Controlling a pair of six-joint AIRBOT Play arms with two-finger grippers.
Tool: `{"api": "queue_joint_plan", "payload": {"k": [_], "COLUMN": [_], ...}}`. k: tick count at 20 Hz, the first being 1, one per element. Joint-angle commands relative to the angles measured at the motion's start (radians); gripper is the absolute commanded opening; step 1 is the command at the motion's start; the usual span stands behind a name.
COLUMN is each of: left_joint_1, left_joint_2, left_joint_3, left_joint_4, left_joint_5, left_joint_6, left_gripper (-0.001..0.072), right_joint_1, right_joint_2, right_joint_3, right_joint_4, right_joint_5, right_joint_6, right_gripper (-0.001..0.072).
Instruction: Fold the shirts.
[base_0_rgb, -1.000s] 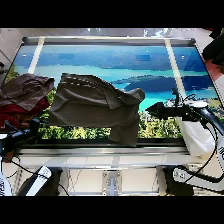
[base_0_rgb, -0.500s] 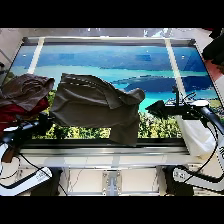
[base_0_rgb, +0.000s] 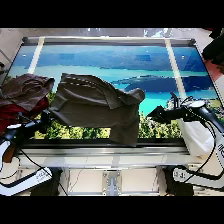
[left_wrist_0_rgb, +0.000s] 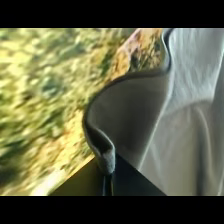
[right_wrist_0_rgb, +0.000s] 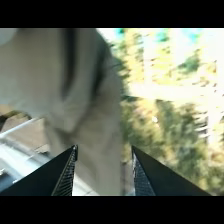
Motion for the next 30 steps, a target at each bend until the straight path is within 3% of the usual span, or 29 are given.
{"api": "queue_joint_plan", "payload": {"k": [1, 9, 11, 15, 16, 17, 19, 21, 24, 26, 28, 30], "left_joint_1": [-0.002, -0.002, -0.002, -0.002, -0.002, -0.002, -0.002, -0.002, 0.012, 0.062, 0.143, 0.249], "left_joint_2": [0.038, 0.058, 0.058, 0.058, 0.058, 0.058, 0.058, 0.079, 0.253, 0.445, 0.637, 0.811], "left_joint_3": [0.003, 0.003, 0.003, 0.003, 0.003, 0.003, 0.003, 0.012, 0.101, 0.195, 0.280, 0.402], "left_joint_4": [-0.020, -0.020, -0.020, -0.020, -0.020, -0.021, -0.021, -0.021, 0.022, 0.115, 0.162, 0.165], "left_joint_5": [-0.013, -0.012, -0.012, -0.013, -0.013, -0.013, -0.016, -0.018, -0.130, -0.243, -0.295, -0.338], "left_joint_6": [0.002, 0.002, 0.002, 0.002, 0.002, 0.002, 0.002, 0.026, 0.195, 0.166, 0.063, 0.036], "left_gripper": [0.0009, 0.0009, 0.0009, 0.0009, 0.0009, 0.0009, 0.0009, 0.0009, 0.0007, 0.0007, 0.0007, 0.0005], "right_joint_1": [0.042, 0.196, 0.203, 0.223, 0.227, 0.229, 0.229, 0.224, 0.195, 0.162, 0.126, 0.101], "right_joint_2": [-0.090, -0.198, -0.198, -0.210, -0.218, -0.225, -0.228, -0.209, -0.075, 0.123, 0.364, 0.612], "right_joint_3": [-0.001, 0.029, 0.052, 0.094, 0.101, 0.102, 0.103, 0.131, 0.237, 0.311, 0.374, 0.468], "right_joint_4": [-0.037, 0.082, 0.085, 0.090, 0.089, 0.091, 0.092, 0.089, 0.034, -0.028, -0.088, -0.146], "right_joint_5": [-0.080, -0.201, -0.219, -0.257, -0.255, -0.253, -0.241, -0.140, 0.076, 0.195, 0.272, 0.278], "right_joint_6": [0.035, -0.033, -0.032, -0.030, -0.030, -0.030, -0.034, -0.080, -0.094, -0.017, 0.071, 0.152], "right_gripper": [0.0366, 0.0363, 0.0253, 0.0240, 0.0201, 0.0020, 0.0015, 0.0013, 0.0011, 0.0012, 0.0011, 0.0010]}}
